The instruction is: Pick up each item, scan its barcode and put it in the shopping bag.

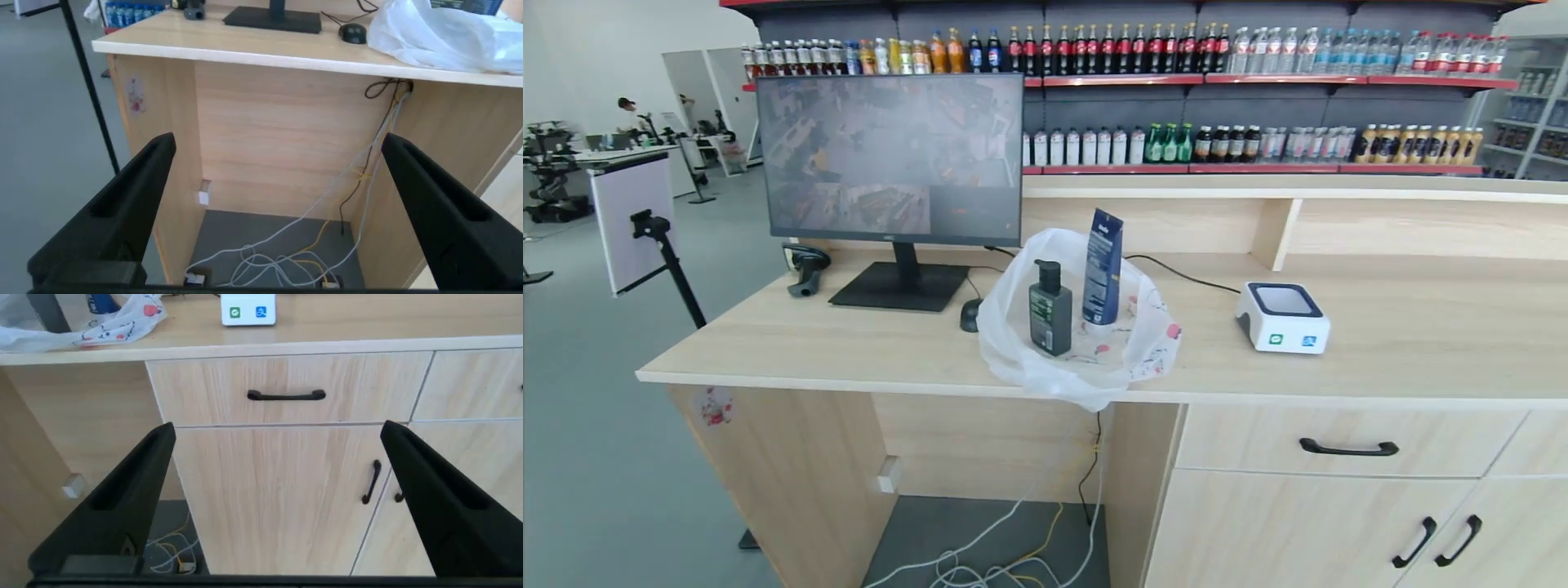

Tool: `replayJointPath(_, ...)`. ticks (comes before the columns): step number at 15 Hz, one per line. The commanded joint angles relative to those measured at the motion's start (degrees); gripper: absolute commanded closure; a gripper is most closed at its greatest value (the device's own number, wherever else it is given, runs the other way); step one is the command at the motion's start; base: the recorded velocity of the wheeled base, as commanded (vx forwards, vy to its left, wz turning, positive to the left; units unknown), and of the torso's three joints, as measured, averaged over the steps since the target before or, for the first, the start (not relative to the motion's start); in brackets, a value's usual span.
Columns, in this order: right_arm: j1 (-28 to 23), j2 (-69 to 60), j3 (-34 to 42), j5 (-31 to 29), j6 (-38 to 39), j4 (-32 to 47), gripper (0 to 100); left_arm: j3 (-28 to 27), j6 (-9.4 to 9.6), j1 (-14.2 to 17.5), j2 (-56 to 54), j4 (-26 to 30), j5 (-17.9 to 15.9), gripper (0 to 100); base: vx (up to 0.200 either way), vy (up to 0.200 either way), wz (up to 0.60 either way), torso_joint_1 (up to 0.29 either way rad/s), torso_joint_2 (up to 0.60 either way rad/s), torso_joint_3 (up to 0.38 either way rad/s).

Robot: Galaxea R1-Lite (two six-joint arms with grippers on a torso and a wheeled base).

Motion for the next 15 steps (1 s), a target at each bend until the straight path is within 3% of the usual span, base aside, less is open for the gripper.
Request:
replayJointPath(1, 0.00, 0.10, 0.00, 0.01, 0.10, 0.01, 0, 0.00, 0.04, 0.00, -0.02, 0.01, -0.02, 0, 0.000, 0.000, -0.60, 0.012, 0.01, 0.002)
replayJointPath(10, 0.00, 0.10, 0.00, 0.01, -0.25, 0.01, 0, 0.00, -0.05, 0.00, -0.02, 0.10, -0.02, 0, 0.000, -0.178, 0.00, 0.003, 0.00, 0.001)
replayJointPath(13, 0.09, 0.10, 0.00, 0.62, -1.74, 0.01, 0, 0.00, -0.05, 0.00, -0.02, 0.10, -0.02, 0, 0.000, -0.200, 0.60, 0.005, 0.01, 0.004)
replayJointPath(15, 0.09, 0.10, 0.00, 0.71, -1.39, 0.01, 0, 0.00, -0.05, 0.00, -0.02, 0.10, -0.02, 0, 0.000, -0.200, 0.00, 0.002, 0.01, 0.009)
